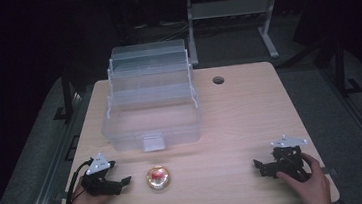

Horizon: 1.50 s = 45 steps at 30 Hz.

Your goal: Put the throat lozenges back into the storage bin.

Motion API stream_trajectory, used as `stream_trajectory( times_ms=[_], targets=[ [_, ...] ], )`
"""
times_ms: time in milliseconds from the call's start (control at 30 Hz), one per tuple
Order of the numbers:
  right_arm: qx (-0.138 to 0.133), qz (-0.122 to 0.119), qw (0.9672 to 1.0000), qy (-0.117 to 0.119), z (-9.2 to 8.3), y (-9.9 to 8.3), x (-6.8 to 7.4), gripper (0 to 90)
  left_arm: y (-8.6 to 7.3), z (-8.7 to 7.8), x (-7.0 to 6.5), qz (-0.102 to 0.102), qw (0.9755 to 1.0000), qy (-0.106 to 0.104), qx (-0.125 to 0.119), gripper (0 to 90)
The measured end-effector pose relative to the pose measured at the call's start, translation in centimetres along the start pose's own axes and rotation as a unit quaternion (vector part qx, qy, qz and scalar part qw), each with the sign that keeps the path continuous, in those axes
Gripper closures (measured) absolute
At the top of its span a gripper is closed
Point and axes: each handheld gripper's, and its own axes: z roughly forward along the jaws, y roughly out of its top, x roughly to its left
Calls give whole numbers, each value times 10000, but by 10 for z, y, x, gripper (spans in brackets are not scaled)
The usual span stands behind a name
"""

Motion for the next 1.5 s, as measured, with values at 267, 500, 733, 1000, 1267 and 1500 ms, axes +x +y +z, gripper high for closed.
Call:
stream_trajectory(
  times_ms=[267, 500, 733, 1000, 1267, 1500],
  targets=[
    [4, -3, 10000, -2, 0, 0, 0, 0, 0, 0, 0, 8, 10000, 10, 9, 121],
    [1, -5, 10000, -1, 0, 0, 0, 0, 4, -1, -1, -5, 9999, -2, 154, 132],
    [6, -2, 10000, -3, 0, 0, 0, 0, 16, -6, -8, 3, 9993, -202, 311, 135],
    [12, 8, 10000, -1, 0, 0, 0, 0, 22, -11, -10, 62, 9986, -229, 481, 135],
    [7, -1, 10000, -2, 0, 0, 0, 0, 29, -17, -10, 106, 9975, -327, 616, 135],
    [5, -8, 10000, -1, 0, 0, 0, 0, 32, -19, -13, 42, 9965, -422, 719, 137]
  ],
)
